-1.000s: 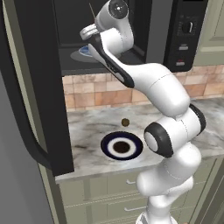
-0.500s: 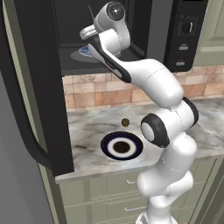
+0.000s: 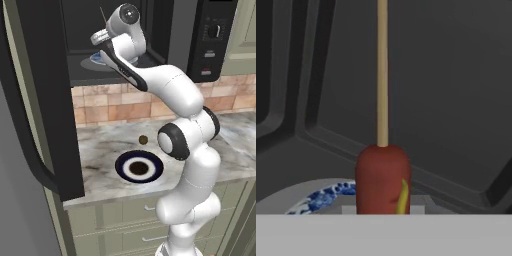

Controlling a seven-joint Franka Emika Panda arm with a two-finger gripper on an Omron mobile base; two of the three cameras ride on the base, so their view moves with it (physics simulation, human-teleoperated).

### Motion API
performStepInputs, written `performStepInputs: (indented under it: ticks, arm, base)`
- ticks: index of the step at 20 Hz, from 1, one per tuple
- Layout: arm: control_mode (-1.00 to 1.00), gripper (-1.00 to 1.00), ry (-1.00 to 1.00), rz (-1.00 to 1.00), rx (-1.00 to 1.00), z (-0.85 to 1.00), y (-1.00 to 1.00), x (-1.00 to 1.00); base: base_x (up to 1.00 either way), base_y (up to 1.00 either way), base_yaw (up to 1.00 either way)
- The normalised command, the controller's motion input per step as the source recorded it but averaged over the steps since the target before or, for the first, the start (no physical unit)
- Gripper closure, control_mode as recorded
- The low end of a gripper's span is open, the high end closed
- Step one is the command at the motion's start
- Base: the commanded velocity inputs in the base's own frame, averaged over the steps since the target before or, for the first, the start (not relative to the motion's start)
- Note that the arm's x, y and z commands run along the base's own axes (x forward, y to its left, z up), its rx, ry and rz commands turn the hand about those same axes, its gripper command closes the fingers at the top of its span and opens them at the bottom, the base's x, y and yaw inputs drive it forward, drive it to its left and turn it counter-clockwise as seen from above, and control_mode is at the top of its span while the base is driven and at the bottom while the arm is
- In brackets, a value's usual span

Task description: Pick the hot dog from the counter and place it in the microwave.

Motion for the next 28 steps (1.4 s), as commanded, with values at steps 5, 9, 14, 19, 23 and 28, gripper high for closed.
performStepInputs:
  ticks: [5, 9, 14, 19, 23, 28]
  arm:
    - [-1.00, 1.00, 0.00, 0.00, 0.00, -0.13, 0.00, 0.12]
    - [-1.00, 1.00, 0.00, 0.00, 0.00, -0.13, 0.01, 0.13]
    - [-1.00, 1.00, 0.00, 0.00, 0.00, -0.16, 0.00, 0.14]
    - [-1.00, 1.00, 0.00, 0.00, 0.00, -0.12, 0.02, 0.07]
    - [-1.00, 1.00, -0.01, 0.00, 0.00, -0.09, 0.01, 0.12]
    - [-1.00, 1.00, 0.00, 0.00, 0.00, 0.00, 0.00, 0.35]
  base:
    - [0.00, 0.00, 0.00]
    - [0.00, 0.00, 0.00]
    - [0.00, 0.00, 0.00]
    - [0.00, 0.00, 0.00]
    - [0.00, 0.00, 0.00]
    - [0.00, 0.00, 0.00]
